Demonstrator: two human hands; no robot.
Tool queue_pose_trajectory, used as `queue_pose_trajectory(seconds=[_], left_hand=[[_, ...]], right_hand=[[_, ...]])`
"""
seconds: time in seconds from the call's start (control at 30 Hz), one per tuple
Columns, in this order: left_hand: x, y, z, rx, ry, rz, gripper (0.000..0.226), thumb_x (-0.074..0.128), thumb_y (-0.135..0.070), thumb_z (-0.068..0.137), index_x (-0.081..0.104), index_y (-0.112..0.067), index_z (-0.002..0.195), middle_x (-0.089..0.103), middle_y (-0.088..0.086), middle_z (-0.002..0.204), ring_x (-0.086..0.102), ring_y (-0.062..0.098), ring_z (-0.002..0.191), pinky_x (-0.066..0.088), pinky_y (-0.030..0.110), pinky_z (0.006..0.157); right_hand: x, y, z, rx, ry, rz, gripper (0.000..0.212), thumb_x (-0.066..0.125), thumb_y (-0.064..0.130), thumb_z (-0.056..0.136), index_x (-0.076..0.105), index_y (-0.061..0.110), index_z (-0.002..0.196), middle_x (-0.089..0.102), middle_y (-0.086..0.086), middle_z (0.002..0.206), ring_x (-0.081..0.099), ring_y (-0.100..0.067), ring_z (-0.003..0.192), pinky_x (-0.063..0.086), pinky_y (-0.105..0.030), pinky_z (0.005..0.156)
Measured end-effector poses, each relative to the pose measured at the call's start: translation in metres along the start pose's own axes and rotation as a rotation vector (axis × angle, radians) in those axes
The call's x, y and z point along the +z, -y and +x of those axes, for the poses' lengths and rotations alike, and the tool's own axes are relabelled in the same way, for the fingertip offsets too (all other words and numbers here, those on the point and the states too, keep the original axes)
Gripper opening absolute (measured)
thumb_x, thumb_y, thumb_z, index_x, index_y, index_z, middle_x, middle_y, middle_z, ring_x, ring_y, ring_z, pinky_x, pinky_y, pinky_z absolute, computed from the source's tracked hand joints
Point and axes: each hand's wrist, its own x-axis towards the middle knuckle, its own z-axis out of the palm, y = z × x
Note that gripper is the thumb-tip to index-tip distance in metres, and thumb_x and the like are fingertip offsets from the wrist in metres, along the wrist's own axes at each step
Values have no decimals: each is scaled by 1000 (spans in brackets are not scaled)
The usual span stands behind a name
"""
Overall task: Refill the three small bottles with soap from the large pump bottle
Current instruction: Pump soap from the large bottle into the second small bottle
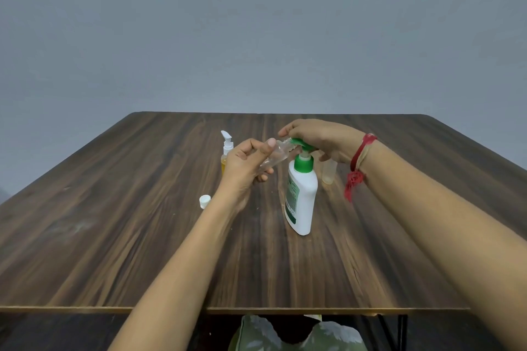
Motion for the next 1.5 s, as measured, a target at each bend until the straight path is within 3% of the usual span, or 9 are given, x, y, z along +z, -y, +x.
queue_pose_trajectory(seconds=[0.13,0.23,0.3,0.5,0.57,0.67,1.03,1.27,1.5], left_hand=[[-4,-3,3,-46,67,22,27,62,-32,90,58,-22,65,63,-4,80,51,5,52,37,14,43],[-10,-1,6,-122,185,-99,14,55,-29,77,61,-18,83,66,-5,84,53,7,55,38,15,40],[-14,-1,7,-116,229,-131,22,53,-26,75,54,-14,93,67,-5,83,55,7,55,40,15,40],[-16,2,8,29,245,53,28,37,-30,100,55,-9,99,69,0,69,46,7,37,34,16,33],[-17,7,10,100,205,109,35,26,-30,104,52,-11,91,61,0,56,33,7,32,22,14,33],[-18,14,12,99,185,131,38,21,-28,104,50,-13,84,56,1,50,26,7,33,17,14,37],[-19,22,11,-6,234,74,41,20,-32,104,50,-15,83,48,0,48,23,5,33,17,13,36],[-21,19,10,-59,317,-56,37,21,-33,103,49,-14,88,46,0,49,22,3,32,15,12,34],[-24,15,10,-92,382,-271,43,35,-55,87,50,-15,88,44,1,48,23,1,30,15,10,32]], right_hand=[[3,-8,9,90,17,100,35,43,24,90,63,12,117,57,-1,90,51,-17,91,40,-38,82],[2,-11,10,134,78,218,25,44,22,89,69,25,95,65,2,84,53,-19,103,29,-58,106],[0,-11,11,169,149,236,33,39,22,90,68,23,106,67,4,76,51,-21,103,23,-62,108],[0,-6,17,169,185,84,34,31,20,97,64,23,103,68,0,84,53,-27,115,29,-58,105],[7,-9,19,108,74,71,35,31,14,97,63,17,113,64,0,76,58,-14,81,46,-28,76],[15,-16,15,25,-48,-20,37,33,5,96,62,9,118,56,0,73,44,-5,57,32,-15,46],[15,-13,16,-33,-38,-159,42,31,-1,95,59,10,124,60,-8,114,50,-13,76,33,-12,53],[14,-16,22,-58,-43,-139,40,32,-1,95,60,10,122,57,-7,101,43,-3,61,35,-5,39],[15,-17,27,-65,-44,-42,37,33,1,94,61,9,116,62,-7,85,48,-5,61,35,-16,59]])
